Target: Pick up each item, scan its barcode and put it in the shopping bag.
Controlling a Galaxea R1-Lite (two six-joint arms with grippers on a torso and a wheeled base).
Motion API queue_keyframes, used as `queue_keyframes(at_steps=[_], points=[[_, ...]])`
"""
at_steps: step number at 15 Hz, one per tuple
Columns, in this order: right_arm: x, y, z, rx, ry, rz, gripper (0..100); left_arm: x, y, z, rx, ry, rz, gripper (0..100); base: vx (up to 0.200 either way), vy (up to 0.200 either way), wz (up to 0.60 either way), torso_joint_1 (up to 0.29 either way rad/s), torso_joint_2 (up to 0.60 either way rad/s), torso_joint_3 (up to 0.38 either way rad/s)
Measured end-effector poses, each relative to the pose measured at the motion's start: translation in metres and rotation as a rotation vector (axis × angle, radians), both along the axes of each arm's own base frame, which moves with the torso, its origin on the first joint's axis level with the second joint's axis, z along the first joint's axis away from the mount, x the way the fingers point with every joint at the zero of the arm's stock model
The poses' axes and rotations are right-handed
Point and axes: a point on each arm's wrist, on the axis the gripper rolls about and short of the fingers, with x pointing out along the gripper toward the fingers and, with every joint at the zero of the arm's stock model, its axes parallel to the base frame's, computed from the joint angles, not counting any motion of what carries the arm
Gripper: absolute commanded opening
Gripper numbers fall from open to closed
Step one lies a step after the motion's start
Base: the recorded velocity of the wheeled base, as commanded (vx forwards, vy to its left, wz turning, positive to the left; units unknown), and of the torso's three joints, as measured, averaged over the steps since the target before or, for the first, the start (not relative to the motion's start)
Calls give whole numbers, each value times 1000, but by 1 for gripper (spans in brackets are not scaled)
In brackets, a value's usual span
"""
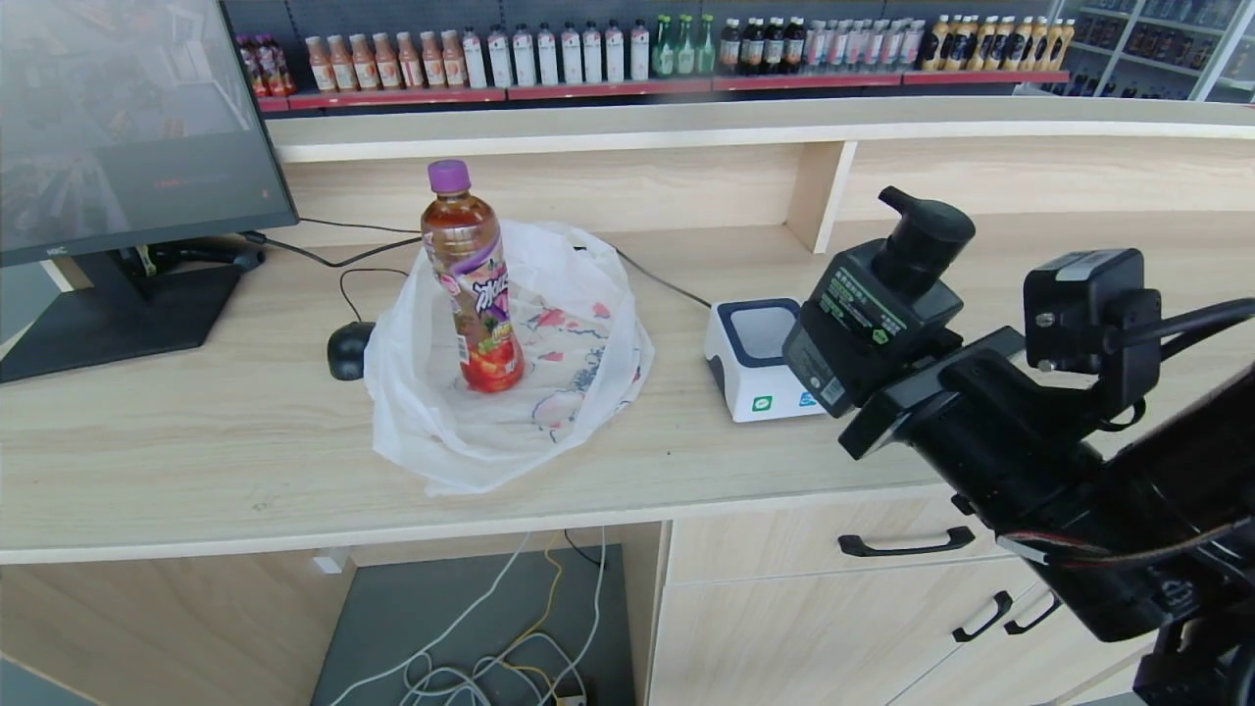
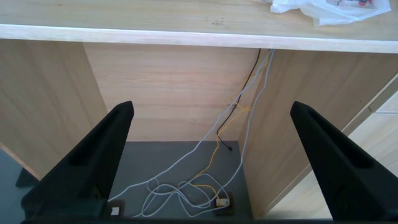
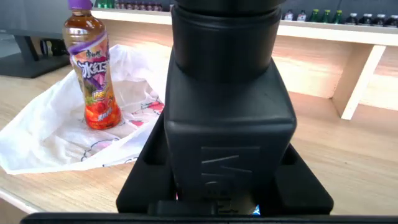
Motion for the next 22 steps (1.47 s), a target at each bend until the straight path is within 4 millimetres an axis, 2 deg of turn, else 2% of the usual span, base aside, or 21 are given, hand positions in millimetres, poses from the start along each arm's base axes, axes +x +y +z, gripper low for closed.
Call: queue_keyframes(at_steps=[4,8,15,22], points=[[20,-11,-8,23,41,-63,0,0,0,0,5,0,0,100,0,0,0,0,0,0],[33,-10,-10,26,44,-81,0,0,0,0,8,0,0,100,0,0,0,0,0,0],[41,-6,-17,13,63,-87,0,0,0,0,3,0,1,100,0,200,0,2,2,2],[34,-10,-12,21,50,-85,0,0,0,0,2,0,0,100,0,200,0,2,1,4]])
